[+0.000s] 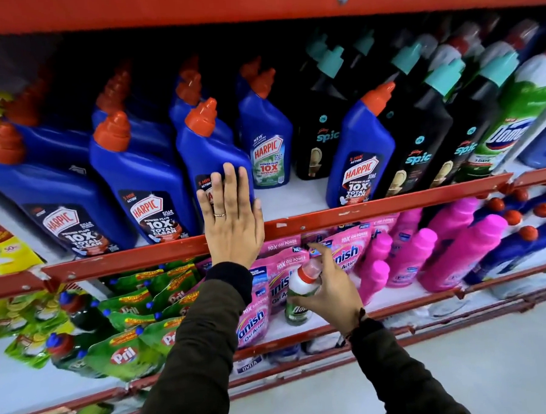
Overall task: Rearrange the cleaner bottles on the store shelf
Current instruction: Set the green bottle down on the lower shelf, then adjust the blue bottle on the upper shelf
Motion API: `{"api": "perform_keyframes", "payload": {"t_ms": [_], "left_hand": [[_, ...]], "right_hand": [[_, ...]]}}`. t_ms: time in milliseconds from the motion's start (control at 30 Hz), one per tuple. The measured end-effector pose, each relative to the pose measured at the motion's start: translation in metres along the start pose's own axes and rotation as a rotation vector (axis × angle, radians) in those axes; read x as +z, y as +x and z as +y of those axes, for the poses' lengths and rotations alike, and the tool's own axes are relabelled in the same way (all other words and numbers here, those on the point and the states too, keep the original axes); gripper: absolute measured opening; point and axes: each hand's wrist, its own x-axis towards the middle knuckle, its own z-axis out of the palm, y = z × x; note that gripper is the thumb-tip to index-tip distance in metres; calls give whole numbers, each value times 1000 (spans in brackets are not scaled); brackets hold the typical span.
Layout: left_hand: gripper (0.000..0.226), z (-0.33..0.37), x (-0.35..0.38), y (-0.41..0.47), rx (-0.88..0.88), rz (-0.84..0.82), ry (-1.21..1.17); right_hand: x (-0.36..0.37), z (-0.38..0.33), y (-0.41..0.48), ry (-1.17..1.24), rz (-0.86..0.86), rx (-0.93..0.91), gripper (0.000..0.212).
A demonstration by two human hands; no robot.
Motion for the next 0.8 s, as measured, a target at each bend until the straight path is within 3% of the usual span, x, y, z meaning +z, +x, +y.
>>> {"api": "perform_keyframes", "payload": {"t_ms": [100,133,233,267,333,433,533,667,800], "left_hand": [[86,0,2,0,8,13,-6],[85,0,2,0,13,19,-10],[85,-1,4,-2,15,27,-11],[84,-1,4,-2,13,30,-12],[84,-1,3,-1,15,33,-23],[84,-1,2,-1,26,43,-27],[85,0,0,0,24,39,-22],[85,0,-2,1,32,46,-24],[85,1,-4,2,40,51,-37]], "right_hand": [[-14,-10,-3,15,0,-57,109],[-22,-19,-3,7,79,-117,103],[-52,-55,8,-3,594,-351,73],[-66,-71,15,-3,747,-395,68],[-96,-103,33,-11,888,-377,75],[-131,-135,55,-147,819,-220,83],[-141,-144,68,-230,740,-102,73],[-140,-149,70,-125,715,-150,59],[-128,-164,63,-95,692,-246,59]]}}
